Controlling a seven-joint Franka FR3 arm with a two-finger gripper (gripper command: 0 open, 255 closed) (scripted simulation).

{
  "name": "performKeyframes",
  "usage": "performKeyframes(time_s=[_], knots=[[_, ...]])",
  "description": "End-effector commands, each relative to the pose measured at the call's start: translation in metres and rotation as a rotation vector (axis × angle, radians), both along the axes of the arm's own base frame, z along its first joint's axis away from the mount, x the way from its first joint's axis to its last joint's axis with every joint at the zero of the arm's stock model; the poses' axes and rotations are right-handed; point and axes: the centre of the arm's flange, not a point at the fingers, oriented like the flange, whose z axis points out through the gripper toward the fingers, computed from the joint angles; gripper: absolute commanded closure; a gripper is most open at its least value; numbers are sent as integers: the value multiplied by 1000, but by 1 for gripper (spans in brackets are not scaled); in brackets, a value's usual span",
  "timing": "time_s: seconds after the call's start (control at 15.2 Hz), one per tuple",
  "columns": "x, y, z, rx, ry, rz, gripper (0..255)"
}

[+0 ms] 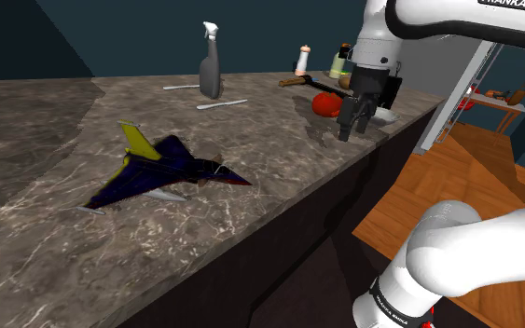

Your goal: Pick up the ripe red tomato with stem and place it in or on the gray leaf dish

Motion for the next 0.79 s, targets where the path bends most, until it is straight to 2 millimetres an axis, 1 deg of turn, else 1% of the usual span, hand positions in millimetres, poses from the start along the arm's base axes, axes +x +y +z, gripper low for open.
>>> performKeyframes(time_s=[0.0,0.4,0.73], knots=[[0,0,0,0,0,0,0],[42,-21,-23,-267,-4,108,0],[78,-39,-38,-490,-7,199,0]])
